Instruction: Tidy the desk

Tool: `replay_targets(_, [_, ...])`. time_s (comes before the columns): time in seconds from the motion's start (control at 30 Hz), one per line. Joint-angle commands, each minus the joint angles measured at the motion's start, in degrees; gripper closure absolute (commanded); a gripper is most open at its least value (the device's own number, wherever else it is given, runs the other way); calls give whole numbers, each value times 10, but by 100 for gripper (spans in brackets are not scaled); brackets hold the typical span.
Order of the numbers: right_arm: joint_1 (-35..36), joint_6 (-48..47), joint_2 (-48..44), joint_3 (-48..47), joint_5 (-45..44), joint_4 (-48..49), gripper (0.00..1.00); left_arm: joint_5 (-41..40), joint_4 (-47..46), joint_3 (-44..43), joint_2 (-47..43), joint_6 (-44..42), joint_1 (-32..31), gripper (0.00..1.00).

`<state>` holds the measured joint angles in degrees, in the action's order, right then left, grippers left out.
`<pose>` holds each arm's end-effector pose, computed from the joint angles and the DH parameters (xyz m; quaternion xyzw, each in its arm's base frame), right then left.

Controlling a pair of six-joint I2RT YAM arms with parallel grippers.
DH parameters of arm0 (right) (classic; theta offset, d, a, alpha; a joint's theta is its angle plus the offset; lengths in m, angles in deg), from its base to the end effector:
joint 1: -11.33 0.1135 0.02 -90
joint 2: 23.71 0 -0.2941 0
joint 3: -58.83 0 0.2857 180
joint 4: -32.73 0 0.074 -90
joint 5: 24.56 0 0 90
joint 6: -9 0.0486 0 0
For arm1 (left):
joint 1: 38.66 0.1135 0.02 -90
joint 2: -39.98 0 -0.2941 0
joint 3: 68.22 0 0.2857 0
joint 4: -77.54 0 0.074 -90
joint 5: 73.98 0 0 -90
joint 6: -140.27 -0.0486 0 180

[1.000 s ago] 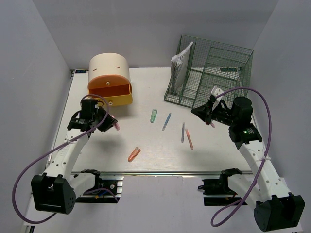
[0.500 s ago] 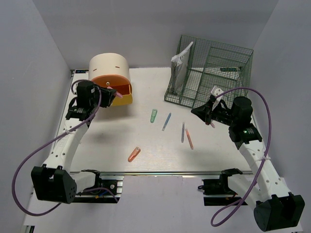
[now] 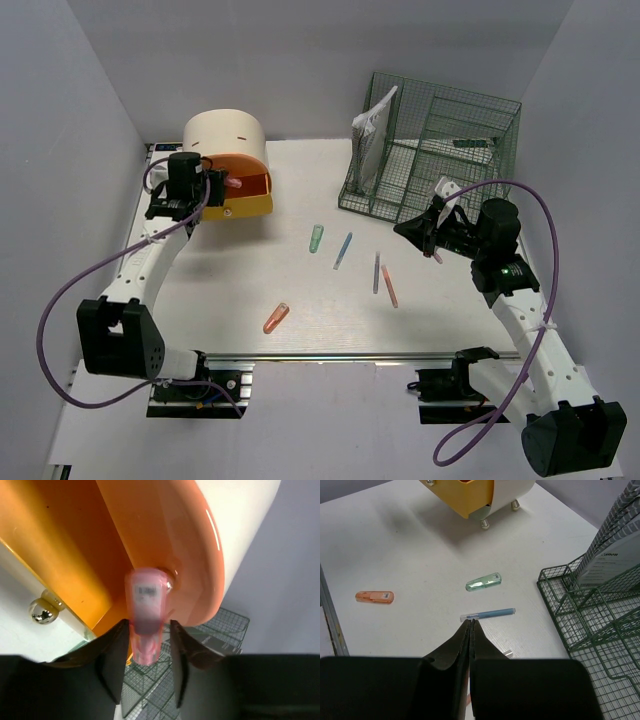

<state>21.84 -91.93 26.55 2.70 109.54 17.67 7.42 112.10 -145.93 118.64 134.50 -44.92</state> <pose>0.2138 0.0741 0.3515 -0.3704 0.6482 0.2837 0.6018 0.3459 -0.0306 0.3262 -0.5844 0.6675 -0.2772 0.3688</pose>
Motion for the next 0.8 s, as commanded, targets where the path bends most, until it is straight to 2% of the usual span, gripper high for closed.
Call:
replay_targets(0.0, [-3,-2,-1,4,8,9,100,-14,-4,-28,4,9,3,51])
replay_targets(0.03, [-4,-3,-1,4,9,10,100,-12,-3,-30,8,8,3,43])
replay_targets(0.1, [-4,-6,1,5,10,9,100,-10,-2,-35,9,6,3,38])
replay_targets(0.23, [-2,-38,6,3,34,-7,100,-3,-4,-45,9,-20,3,35])
replay_targets(0.27, [-3,-46,11,2,50,-11,91,-1,1,-46,6,-26,3,35])
replay_targets(0.33, [-5,-84,17,-2,88,-38,82,5,3,-46,4,-42,3,36])
replay_targets(0.37, [-4,-98,22,-3,102,-47,72,12,-2,-43,-5,-52,3,39])
replay_targets(0.4, [-3,-115,24,-4,121,-71,68,18,-5,-40,-11,-76,3,43])
replay_targets(0.47, [0,-221,30,-2,195,-115,60,38,-23,-22,-27,-114,3,52])
replay_targets(0.5, [1,-271,33,2,248,-174,57,51,-37,-10,-51,-163,3,63])
replay_targets(0.53, [6,-383,37,6,274,-208,54,65,-54,7,-65,-189,3,68])
replay_targets(0.57, [9,-453,43,9,295,-251,50,107,-97,51,-102,-216,3,75])
replay_targets(0.63, [20,-582,55,17,318,-352,47,150,-175,103,-143,-317,3,80])
replay_targets(0.67, [37,-648,59,17,316,-365,45,200,-194,149,-162,-351,3,80])
replay_targets(0.73, [60,-665,76,13,283,-374,43,250,-218,182,-211,-454,3,78])
replay_targets(0.77, [80,-666,83,6,268,-373,42,292,-212,199,-220,-486,3,73])
